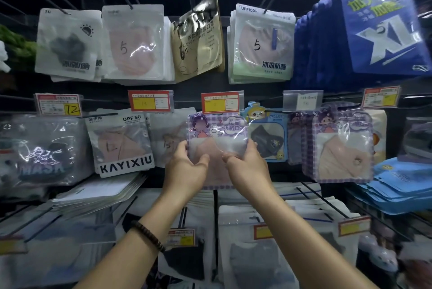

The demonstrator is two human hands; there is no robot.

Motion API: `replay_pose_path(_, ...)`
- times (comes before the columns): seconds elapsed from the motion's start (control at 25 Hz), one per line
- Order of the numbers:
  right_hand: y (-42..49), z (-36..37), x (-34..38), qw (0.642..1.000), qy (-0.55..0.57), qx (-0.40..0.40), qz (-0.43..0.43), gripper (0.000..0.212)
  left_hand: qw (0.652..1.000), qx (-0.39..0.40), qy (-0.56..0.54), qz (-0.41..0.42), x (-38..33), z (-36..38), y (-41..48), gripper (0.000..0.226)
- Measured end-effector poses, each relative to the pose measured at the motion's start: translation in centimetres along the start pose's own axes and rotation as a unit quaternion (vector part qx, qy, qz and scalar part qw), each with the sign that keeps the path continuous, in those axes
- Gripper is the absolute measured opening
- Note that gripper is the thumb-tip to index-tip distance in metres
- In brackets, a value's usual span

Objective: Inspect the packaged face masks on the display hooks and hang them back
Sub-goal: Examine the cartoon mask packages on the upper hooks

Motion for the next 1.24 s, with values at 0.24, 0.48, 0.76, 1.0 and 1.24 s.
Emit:
replay_pose_path(0.24,-1.2,0.8,0.5,0.999,-0.035,-0.005,-0.003,0.101,0.995,-0.043,0.062,0.068,-1.9,-1.8,-0.7,0.030)
replay_pose_path(0.48,-3.5,0.5,1.1,0.999,-0.011,-0.034,-0.014,0.093,0.998,-0.026,0.029,0.042,-1.5,-2.0,-0.1,0.029)
replay_pose_path(0.76,-2.2,0.4,0.6,1.000,-0.012,0.002,-0.009,0.097,0.999,0.000,-0.045,-0.013,0.2,0.1,1.3,0.042)
replay_pose_path(1.0,-2.9,0.4,1.1,0.997,-0.033,-0.015,-0.065,0.095,0.997,-0.058,-0.033,0.046,-0.6,-0.4,-0.2,0.033)
replay_pose_path(1.24,-5.0,-2.1,1.7,0.981,0.042,-0.139,-0.125,0.062,0.993,-0.070,-0.078,0.062,-3.2,-1.8,-2.9,0.038)
Point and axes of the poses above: each hand's wrist, its own y-axis towards the middle knuckle, its own z-axis out of the palm, x = y × z, the point moved 7 cm from there along y, towards the middle knuckle, and after that the axes turned 13 degrees about -y, right-handed, at the moved point
